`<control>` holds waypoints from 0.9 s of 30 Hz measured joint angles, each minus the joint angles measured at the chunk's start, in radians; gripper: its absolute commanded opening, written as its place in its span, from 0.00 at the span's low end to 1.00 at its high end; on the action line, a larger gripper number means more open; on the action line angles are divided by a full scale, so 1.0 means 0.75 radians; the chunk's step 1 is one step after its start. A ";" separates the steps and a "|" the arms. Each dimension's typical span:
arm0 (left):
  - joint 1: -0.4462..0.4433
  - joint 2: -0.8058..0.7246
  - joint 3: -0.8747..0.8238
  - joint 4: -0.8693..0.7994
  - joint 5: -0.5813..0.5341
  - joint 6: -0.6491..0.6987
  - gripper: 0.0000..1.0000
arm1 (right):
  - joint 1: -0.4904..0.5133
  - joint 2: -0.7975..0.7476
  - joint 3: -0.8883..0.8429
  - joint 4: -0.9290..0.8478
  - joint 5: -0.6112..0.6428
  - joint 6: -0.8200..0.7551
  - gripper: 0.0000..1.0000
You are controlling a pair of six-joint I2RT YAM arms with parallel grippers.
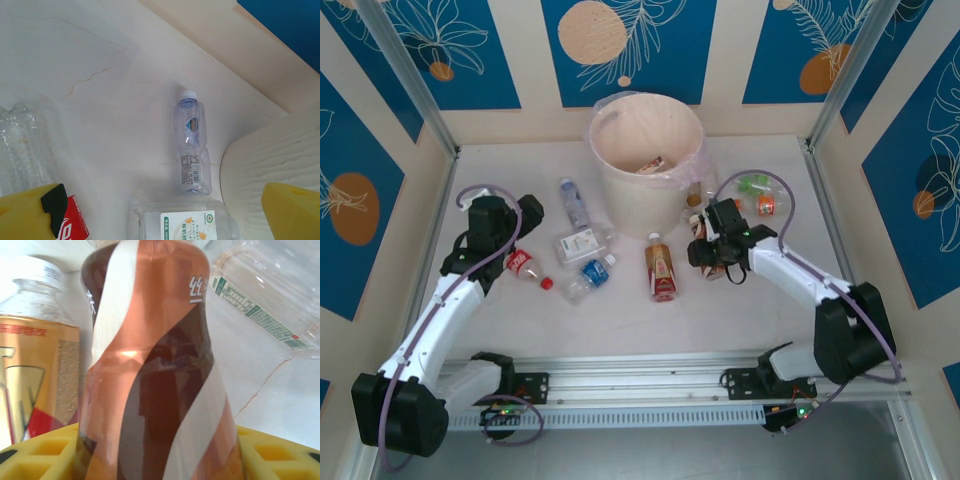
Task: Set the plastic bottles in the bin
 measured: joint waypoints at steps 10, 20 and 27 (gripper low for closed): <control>0.019 0.020 -0.007 0.030 0.030 -0.038 1.00 | -0.164 -0.494 -0.067 0.089 -0.182 0.003 0.41; 0.043 0.023 -0.038 0.047 0.048 -0.052 1.00 | -0.303 -0.603 0.163 0.252 -0.510 0.095 0.41; 0.068 -0.019 -0.097 0.046 0.053 -0.053 1.00 | -0.294 -0.399 0.467 0.479 -0.699 0.143 0.41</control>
